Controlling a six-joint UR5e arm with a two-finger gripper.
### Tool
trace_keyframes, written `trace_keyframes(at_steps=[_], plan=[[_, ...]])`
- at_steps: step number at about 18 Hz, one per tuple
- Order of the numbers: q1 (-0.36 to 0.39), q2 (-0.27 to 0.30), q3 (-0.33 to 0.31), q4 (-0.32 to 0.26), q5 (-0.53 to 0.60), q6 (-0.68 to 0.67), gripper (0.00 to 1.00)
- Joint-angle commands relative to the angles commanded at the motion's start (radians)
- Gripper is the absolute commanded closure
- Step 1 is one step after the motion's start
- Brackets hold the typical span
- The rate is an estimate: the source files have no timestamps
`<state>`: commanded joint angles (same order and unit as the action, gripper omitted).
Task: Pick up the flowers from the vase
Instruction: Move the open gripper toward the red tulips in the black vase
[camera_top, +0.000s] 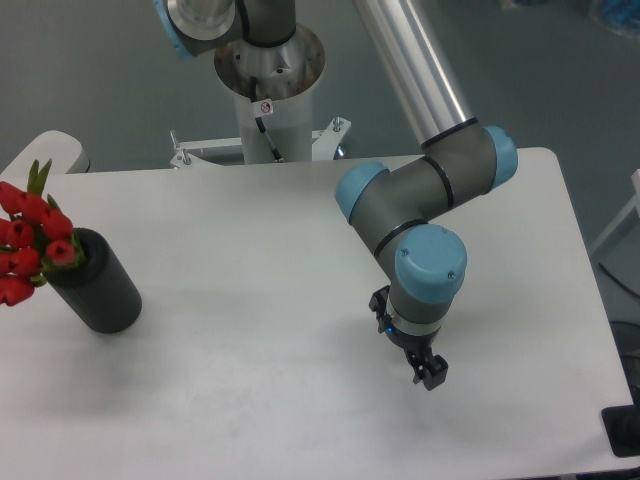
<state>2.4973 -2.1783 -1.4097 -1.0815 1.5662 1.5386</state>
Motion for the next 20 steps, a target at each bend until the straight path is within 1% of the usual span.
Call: trace_keyframes(at_steps=[4, 7, 10, 12, 13, 16, 20], plan=[[-0.002, 0.0, -0.003, 0.0, 0.0, 0.0, 0.0], [-0.005, 0.002, -0.005, 0.005, 0.0, -0.029, 0.0], [-0.011, 0.006, -0.005, 0.0, -0.009, -0.029, 0.0], [-0.02, 0.014, -0.006, -0.009, -0.015, -0.057, 0.0], [-0.029, 0.017, -0.006, -0.011, -0.034, -0.083, 0.0], [-0.055, 0.061, -0.027, -0.025, -0.148, -0.127, 0.0], [-0.074, 0.139, -0.11, -0.023, -0.277, -0.127, 0.0]])
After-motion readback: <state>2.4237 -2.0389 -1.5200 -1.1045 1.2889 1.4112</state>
